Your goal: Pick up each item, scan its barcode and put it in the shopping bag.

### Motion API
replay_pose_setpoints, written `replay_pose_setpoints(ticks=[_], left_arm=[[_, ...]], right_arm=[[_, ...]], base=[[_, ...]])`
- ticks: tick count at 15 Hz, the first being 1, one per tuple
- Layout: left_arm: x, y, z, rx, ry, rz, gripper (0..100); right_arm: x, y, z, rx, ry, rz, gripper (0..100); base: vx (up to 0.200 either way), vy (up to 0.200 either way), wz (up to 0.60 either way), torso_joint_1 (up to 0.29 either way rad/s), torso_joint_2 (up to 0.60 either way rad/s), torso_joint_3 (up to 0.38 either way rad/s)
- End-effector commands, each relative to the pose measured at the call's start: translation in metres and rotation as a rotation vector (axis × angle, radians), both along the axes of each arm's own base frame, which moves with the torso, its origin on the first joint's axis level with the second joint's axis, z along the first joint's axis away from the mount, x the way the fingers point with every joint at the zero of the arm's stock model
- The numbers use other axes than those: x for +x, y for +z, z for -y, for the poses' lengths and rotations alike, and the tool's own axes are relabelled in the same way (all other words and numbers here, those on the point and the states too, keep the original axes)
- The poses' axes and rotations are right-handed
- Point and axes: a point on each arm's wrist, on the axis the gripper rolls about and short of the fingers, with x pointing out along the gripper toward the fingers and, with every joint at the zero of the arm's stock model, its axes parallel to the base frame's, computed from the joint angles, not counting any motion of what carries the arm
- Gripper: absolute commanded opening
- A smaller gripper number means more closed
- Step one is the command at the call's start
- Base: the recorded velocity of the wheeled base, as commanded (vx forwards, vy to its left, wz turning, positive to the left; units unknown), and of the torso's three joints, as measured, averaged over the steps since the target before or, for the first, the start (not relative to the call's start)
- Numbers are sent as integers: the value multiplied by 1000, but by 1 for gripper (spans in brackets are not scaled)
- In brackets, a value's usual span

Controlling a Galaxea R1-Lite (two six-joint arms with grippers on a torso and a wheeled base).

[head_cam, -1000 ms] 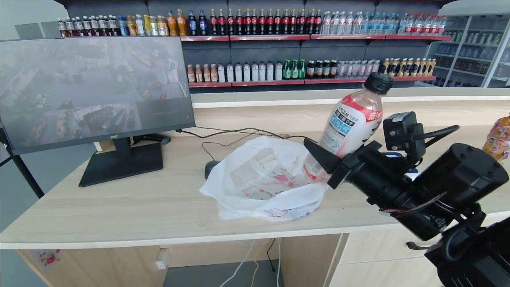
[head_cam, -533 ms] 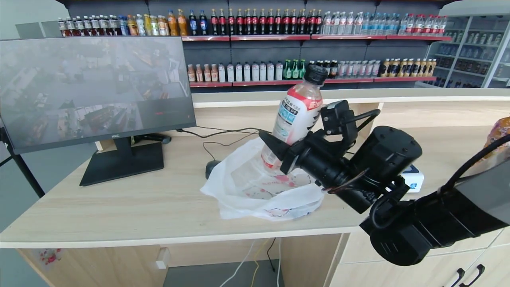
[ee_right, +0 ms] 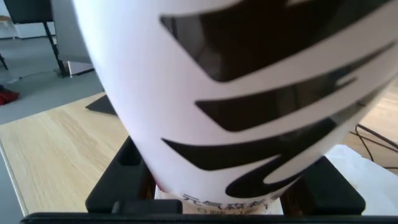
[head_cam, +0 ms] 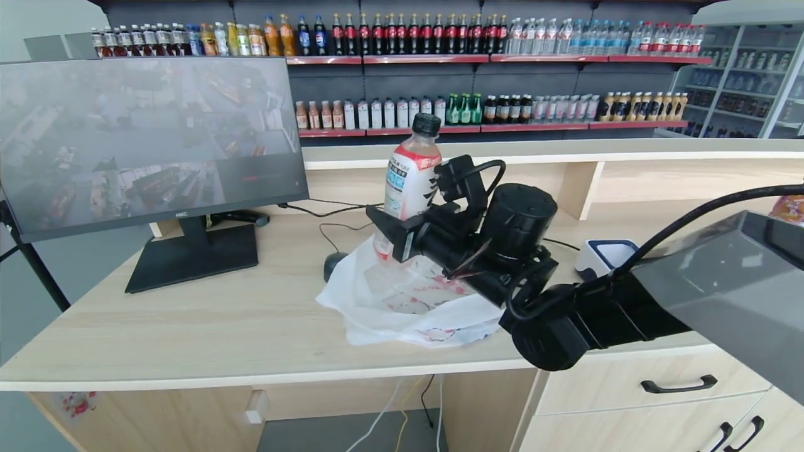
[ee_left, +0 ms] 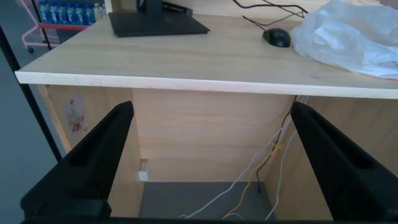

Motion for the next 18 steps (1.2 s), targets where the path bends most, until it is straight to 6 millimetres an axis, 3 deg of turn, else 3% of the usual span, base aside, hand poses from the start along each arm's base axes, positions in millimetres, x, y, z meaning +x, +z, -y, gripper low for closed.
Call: replay_pose_setpoints(ticks=[1,7,18], left_arm=[[0,0,0,0,0,0,100],[0,0,0,0,0,0,100],[0,0,0,0,0,0,100]], right_arm=[[30,-38,-21,-12,-41,-77,0],[59,-53,-19,-31,-103,-109,0],[78,-79,-14,-39,-154,-136,0]], base=[[0,0,0,0,0,0],[0,0,0,0,0,0],[0,0,0,0,0,0]])
